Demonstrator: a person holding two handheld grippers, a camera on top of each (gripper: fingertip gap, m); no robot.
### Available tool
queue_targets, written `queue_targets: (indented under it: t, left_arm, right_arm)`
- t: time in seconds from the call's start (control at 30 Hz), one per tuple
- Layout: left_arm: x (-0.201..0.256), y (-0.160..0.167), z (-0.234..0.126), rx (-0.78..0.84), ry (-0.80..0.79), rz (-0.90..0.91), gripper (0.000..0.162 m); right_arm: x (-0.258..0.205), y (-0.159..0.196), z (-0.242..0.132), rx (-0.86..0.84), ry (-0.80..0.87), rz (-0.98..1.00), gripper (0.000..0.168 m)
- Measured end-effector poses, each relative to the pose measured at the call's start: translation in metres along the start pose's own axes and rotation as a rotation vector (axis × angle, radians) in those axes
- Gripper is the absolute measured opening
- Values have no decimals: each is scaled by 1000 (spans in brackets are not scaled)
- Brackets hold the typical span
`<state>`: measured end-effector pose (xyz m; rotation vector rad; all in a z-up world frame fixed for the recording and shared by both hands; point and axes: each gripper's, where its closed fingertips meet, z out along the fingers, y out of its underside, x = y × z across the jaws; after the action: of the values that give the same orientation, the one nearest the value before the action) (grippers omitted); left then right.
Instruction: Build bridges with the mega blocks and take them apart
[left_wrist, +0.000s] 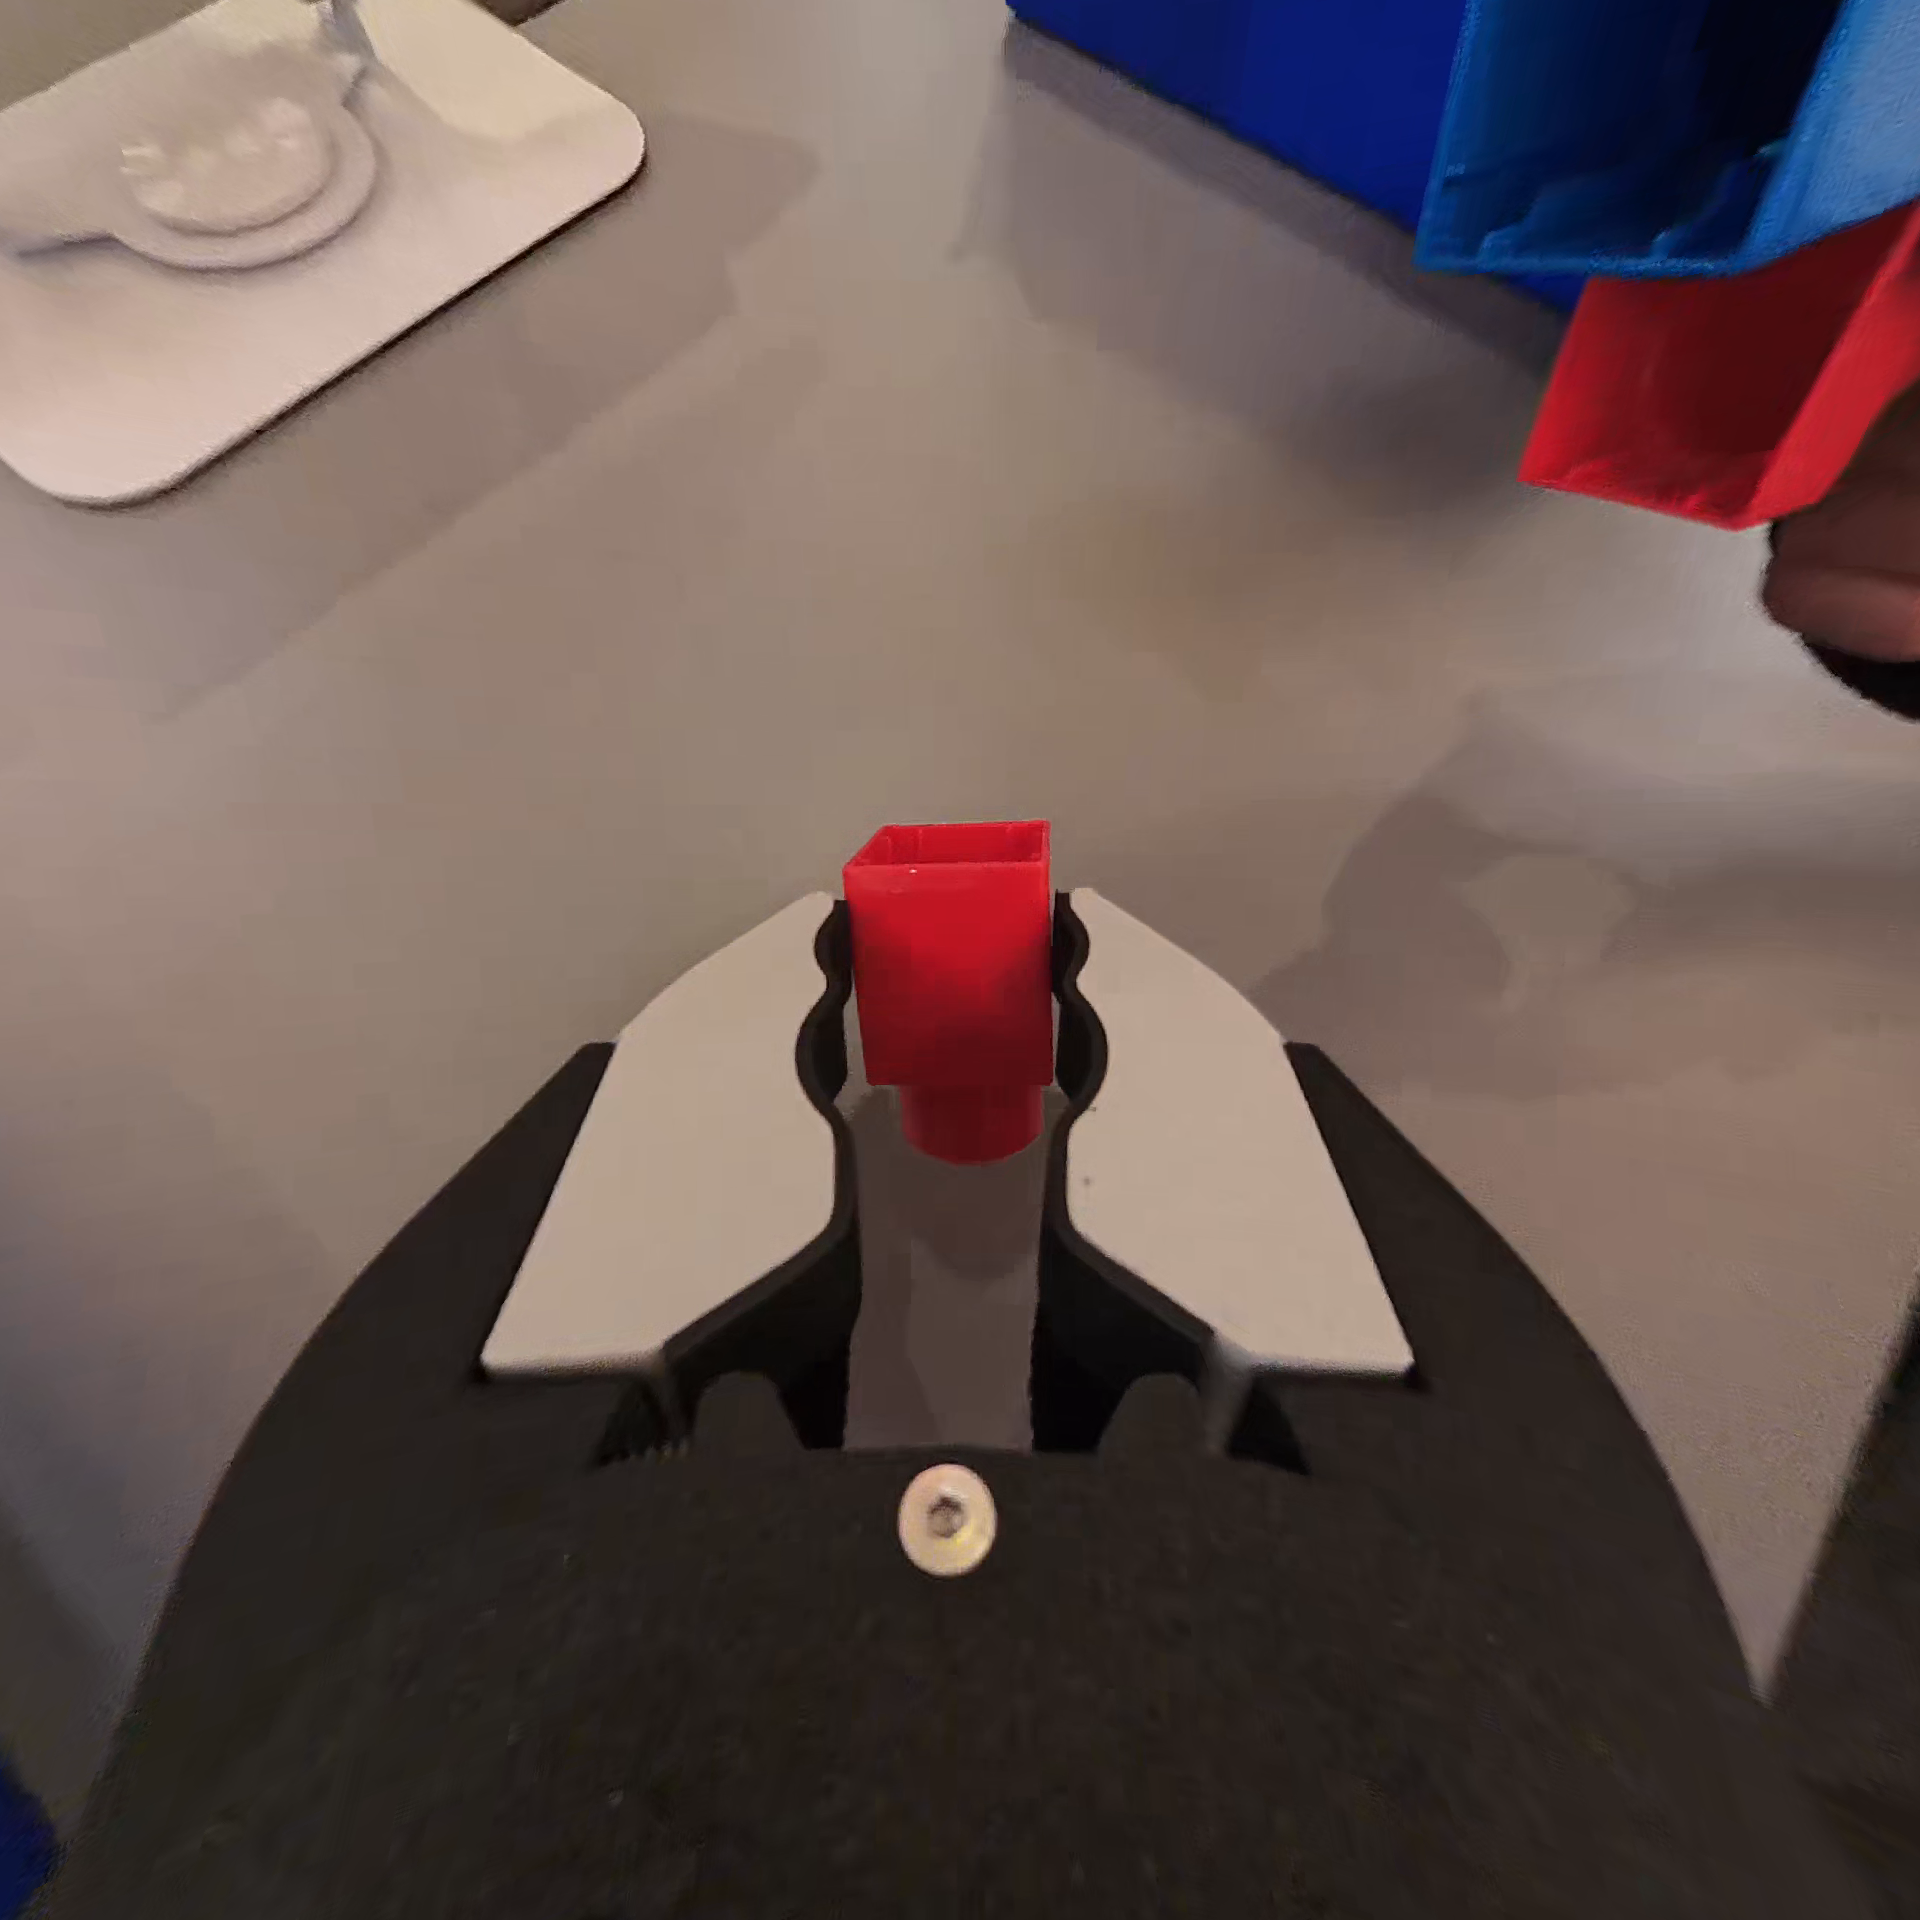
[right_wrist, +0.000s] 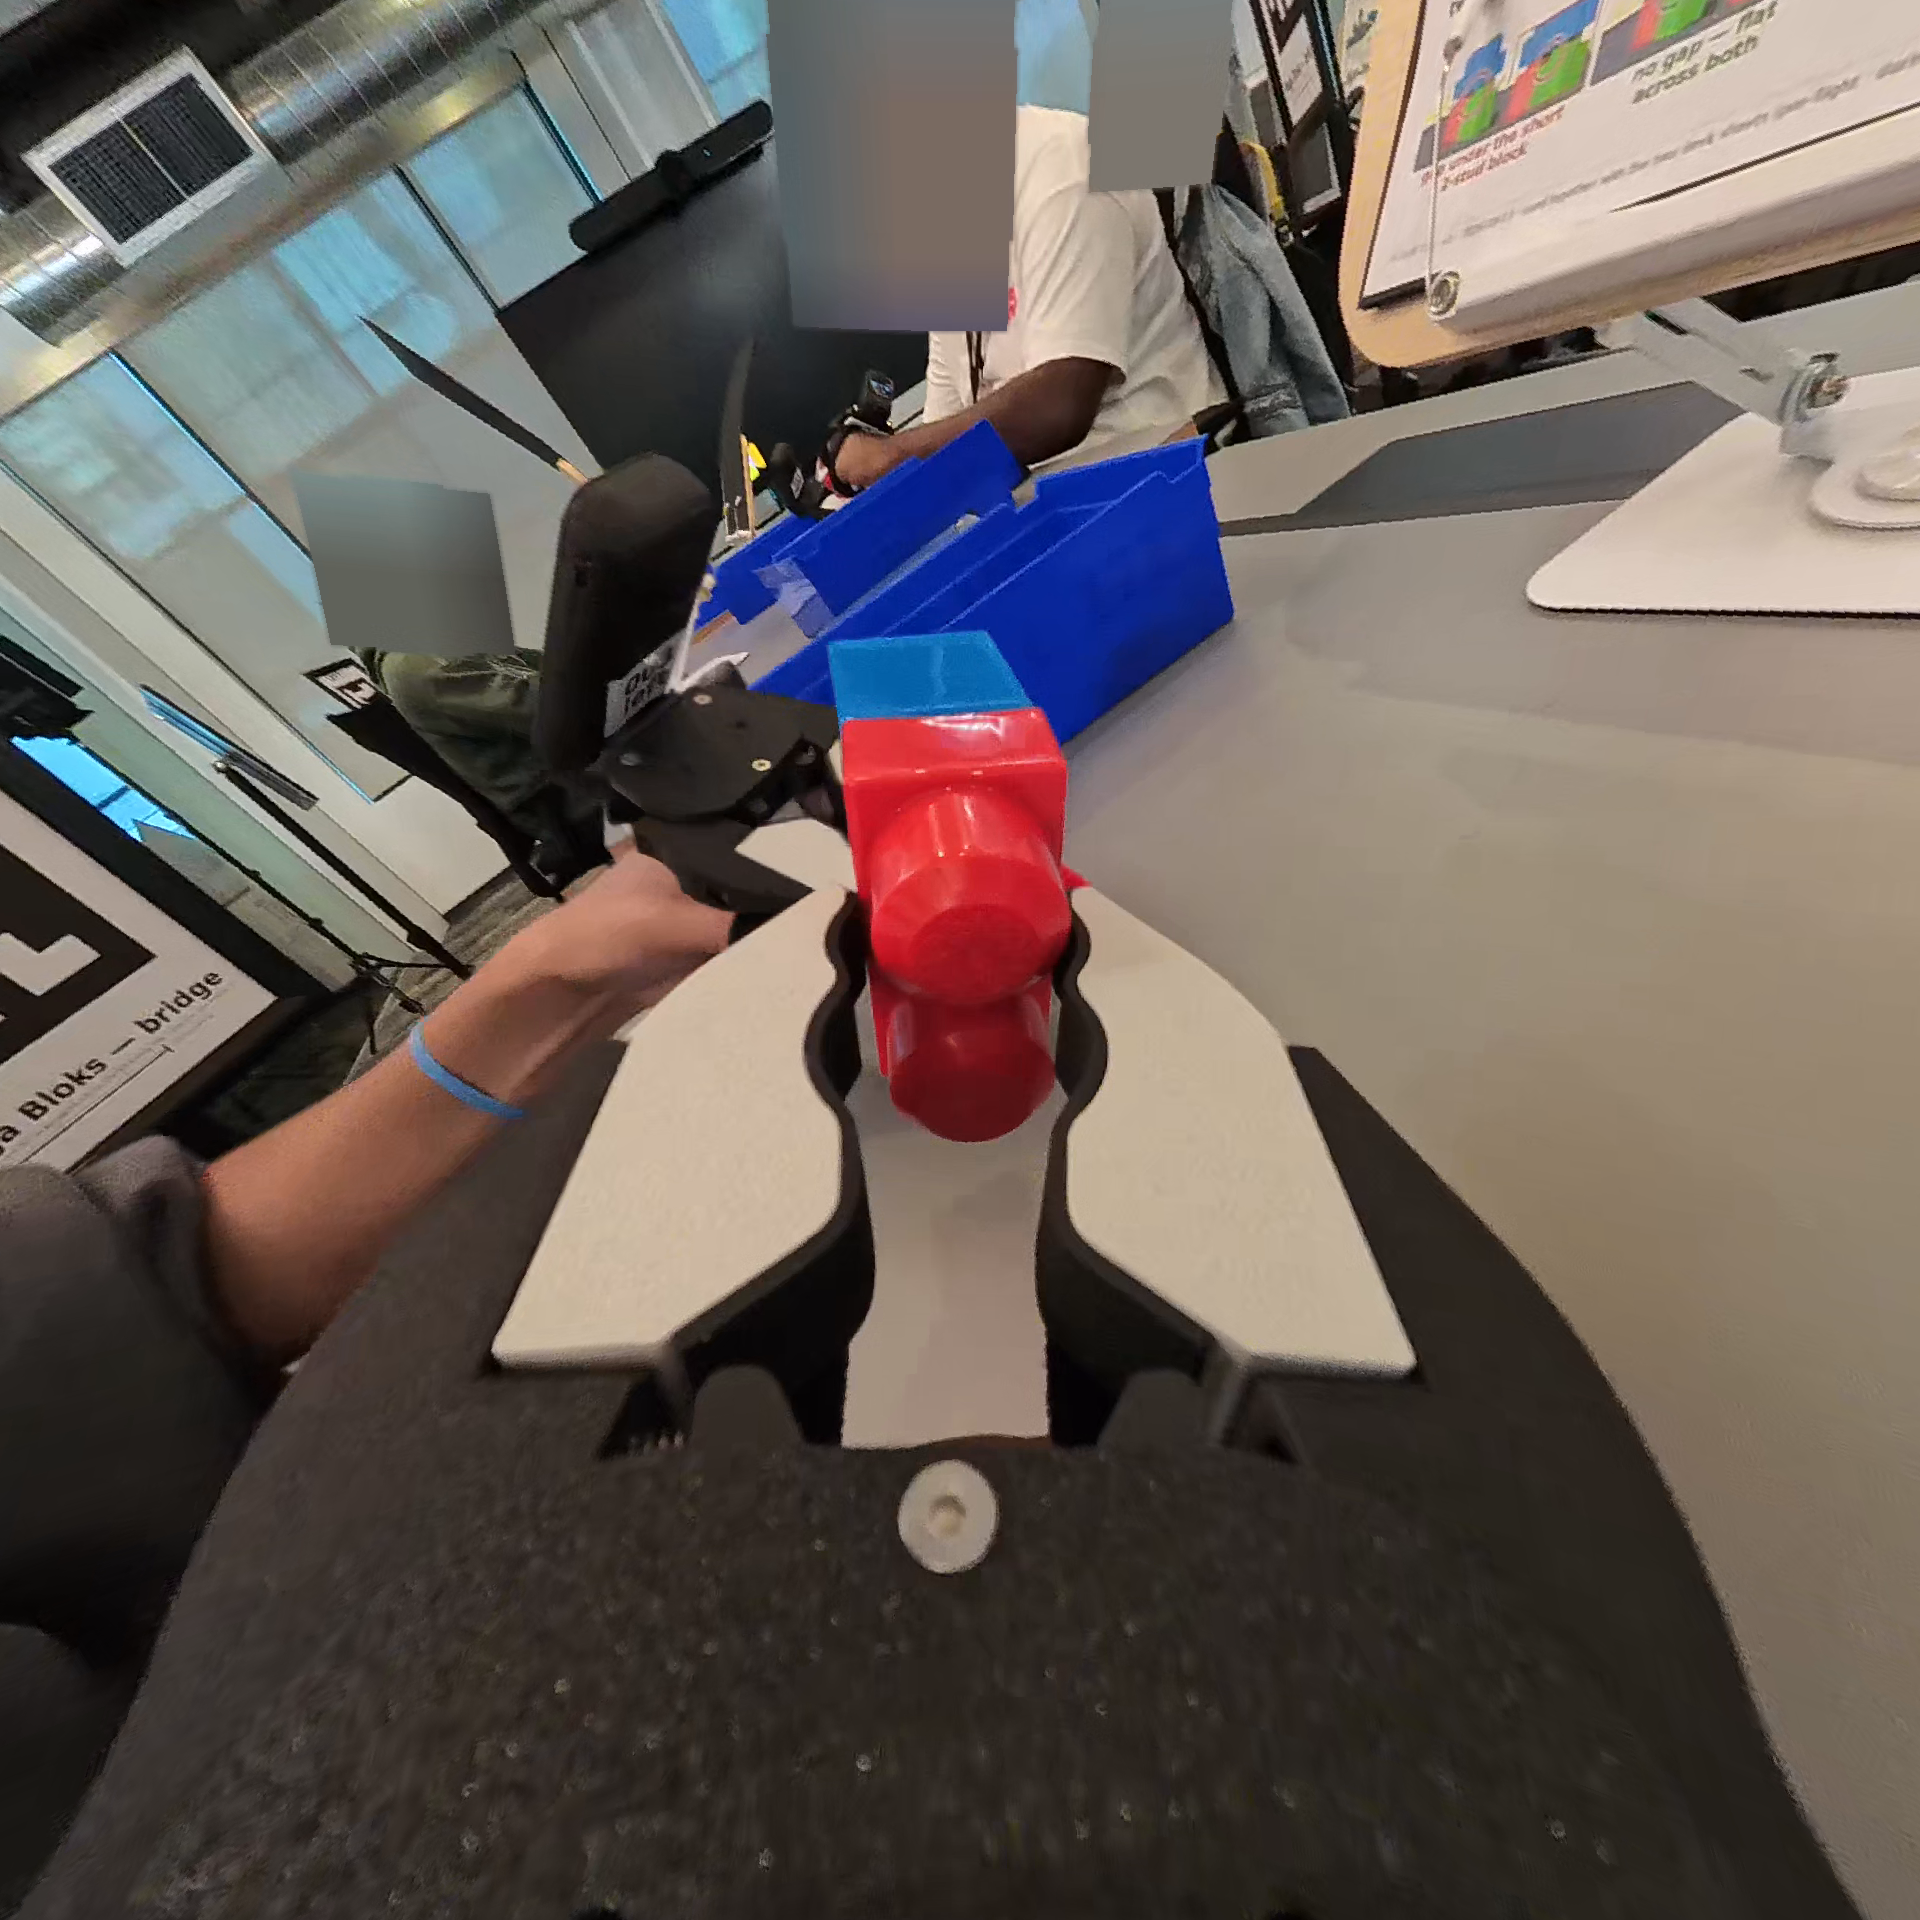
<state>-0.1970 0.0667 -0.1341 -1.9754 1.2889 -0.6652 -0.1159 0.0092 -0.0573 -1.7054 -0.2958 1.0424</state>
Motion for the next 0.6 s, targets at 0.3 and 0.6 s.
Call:
queue_targets:
  t: [0.3, 0.6]
  left_arm:
    - [10, -33, 46, 162, 195, -6, 36]
    - [2, -15, 38, 71, 115, 102, 56]
  right_arm:
    - [3, -4, -8, 3, 0, 12, 34]
    - [5, 2, -7, -26, -7, 10, 34]
